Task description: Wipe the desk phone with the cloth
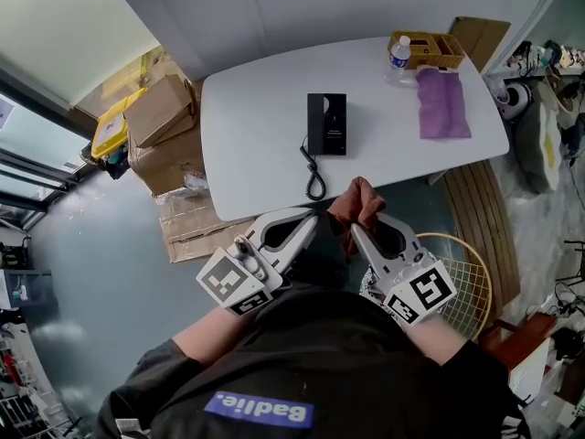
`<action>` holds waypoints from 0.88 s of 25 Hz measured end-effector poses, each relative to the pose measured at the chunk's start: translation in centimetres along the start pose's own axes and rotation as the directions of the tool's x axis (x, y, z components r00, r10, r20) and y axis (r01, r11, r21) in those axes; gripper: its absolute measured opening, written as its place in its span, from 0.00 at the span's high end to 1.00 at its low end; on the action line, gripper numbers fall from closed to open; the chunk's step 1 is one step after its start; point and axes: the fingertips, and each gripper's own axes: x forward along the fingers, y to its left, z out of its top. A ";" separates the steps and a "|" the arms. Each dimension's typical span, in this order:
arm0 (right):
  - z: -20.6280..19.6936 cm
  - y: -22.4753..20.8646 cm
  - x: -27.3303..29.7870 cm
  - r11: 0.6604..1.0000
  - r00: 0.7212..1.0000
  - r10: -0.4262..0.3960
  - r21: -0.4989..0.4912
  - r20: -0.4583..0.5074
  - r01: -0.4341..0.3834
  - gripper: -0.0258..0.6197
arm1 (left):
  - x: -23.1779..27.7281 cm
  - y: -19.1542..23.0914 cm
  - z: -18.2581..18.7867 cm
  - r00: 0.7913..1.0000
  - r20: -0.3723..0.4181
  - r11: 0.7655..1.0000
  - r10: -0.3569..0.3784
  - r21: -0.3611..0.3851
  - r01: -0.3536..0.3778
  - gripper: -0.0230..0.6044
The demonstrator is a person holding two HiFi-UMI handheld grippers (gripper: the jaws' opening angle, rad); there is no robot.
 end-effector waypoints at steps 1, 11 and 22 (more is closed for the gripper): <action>0.0 -0.2 0.5 1.000 1.000 -0.001 -0.003 -0.004 0.001 0.85 | 0.0 0.6 0.2 1.000 0.004 1.000 0.002 0.003 -0.002 0.96; 1.3 -2.6 6.8 0.996 0.997 -0.074 -0.052 -0.039 0.072 0.85 | 0.7 7.6 2.3 0.999 0.016 0.999 -0.048 0.012 0.048 0.96; 0.4 -9.1 12.8 0.989 0.989 -0.128 -0.079 -0.078 0.122 0.85 | 4.0 13.7 1.5 0.997 0.007 0.997 -0.073 0.008 0.073 0.96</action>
